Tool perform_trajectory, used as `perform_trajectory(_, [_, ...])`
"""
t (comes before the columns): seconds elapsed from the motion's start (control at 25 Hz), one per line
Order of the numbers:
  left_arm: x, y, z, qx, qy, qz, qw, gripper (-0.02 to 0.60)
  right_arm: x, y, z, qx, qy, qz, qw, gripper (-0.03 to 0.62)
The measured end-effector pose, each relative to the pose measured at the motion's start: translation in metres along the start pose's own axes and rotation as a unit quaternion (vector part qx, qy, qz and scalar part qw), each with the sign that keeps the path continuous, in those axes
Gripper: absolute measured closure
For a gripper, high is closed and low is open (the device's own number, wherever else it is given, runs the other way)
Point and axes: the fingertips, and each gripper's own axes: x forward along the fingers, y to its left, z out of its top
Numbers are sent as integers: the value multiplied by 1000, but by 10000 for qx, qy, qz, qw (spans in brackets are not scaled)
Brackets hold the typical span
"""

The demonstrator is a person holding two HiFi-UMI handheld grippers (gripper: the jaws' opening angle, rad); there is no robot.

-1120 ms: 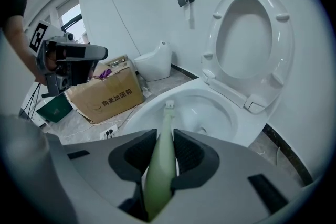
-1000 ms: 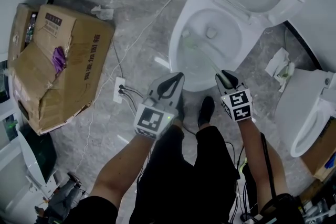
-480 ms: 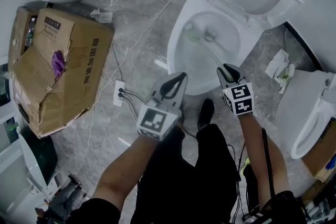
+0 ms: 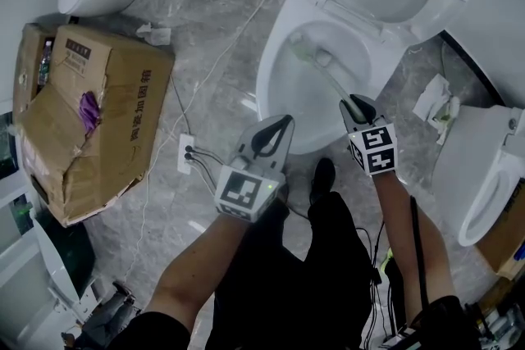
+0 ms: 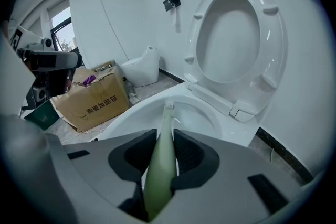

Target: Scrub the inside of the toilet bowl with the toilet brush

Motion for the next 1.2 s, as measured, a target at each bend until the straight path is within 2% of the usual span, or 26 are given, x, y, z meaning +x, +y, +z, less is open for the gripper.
perform_trajectory(0.28, [6, 2, -2, 161, 8, -113, 9998, 572, 3, -13, 1, 77, -14, -131, 9999, 488])
perform_trajectory(0.72, [14, -3, -2, 228, 41, -164, 9996, 572, 0, -34, -5, 266, -54, -318, 9991, 488])
perform_trajectory(1.04, [20, -10, 3, 111, 39, -132, 9998, 571, -8, -51, -13, 332, -45, -439, 9985, 488])
perform_trajectory(1.2, [24, -13, 1, 205, 62, -191, 9996, 572, -13, -58, -16, 348, -30, -497, 9982, 488])
